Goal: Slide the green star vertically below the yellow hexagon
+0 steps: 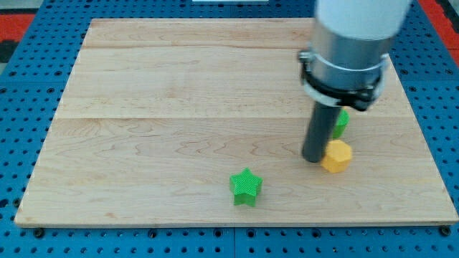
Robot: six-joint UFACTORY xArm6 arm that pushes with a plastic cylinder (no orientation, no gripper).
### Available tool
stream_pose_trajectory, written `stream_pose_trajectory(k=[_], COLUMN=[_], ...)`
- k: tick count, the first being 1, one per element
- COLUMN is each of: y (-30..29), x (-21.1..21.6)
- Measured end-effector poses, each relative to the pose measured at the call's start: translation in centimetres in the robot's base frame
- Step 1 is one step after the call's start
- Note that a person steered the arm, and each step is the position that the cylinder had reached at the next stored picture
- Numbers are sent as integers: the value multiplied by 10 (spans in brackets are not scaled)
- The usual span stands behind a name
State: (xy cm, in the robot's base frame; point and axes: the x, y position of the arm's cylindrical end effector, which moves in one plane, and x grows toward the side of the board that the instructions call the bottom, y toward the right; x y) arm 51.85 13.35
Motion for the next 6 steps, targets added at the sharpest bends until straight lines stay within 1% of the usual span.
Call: stream_pose_trajectory(k=[1,2,3,4,5,6], y=[-24,-39,22,35,17,-36], x=[5,51,66,37,17,2])
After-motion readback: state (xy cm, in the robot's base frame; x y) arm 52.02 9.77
